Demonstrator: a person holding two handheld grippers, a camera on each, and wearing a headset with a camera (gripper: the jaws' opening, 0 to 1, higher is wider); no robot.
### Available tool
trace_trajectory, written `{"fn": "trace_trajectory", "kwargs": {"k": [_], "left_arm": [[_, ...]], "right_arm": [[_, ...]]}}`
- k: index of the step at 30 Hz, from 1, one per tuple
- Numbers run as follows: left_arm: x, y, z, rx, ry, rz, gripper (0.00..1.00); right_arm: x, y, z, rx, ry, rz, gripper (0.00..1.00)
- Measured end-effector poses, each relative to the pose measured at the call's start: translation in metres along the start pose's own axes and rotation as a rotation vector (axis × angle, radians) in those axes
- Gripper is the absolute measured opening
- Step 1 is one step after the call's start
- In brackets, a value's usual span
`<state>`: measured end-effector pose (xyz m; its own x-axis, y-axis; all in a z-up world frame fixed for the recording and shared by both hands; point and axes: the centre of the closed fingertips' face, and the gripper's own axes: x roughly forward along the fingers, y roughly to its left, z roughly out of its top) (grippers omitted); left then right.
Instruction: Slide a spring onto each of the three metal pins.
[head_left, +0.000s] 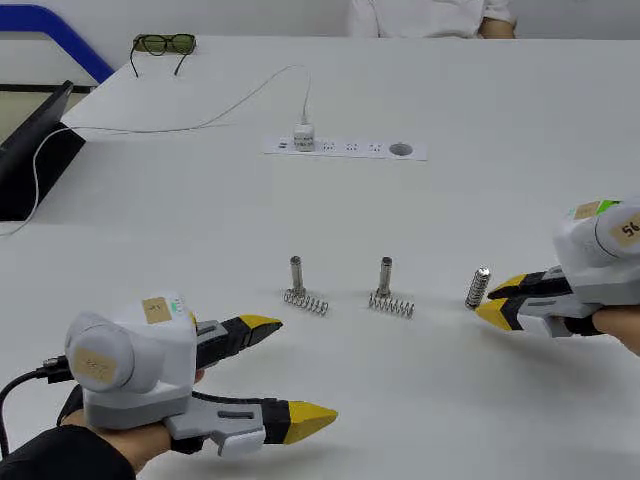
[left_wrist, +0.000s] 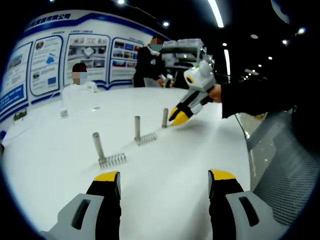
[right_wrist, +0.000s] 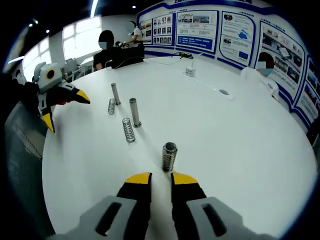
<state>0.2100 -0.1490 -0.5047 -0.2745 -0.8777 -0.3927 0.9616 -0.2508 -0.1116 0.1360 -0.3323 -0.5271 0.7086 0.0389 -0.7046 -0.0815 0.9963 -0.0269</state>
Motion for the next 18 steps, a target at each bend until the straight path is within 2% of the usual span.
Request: {"fn": "trace_trajectory", "kwargs": {"k": [10,18], "left_arm": [[0.001,0.0,0.0,0.0,-0.002,-0.001,0.72],[0.0,0.0,0.0,-0.001,-0.003,0.001,0.72]], "right_arm": [[-0.004,0.017,-0.004,-0.003,0.004,0.025,0.16],[0.0,0.029,0.005,-0.031,-0.006,0.053,0.16]]}}
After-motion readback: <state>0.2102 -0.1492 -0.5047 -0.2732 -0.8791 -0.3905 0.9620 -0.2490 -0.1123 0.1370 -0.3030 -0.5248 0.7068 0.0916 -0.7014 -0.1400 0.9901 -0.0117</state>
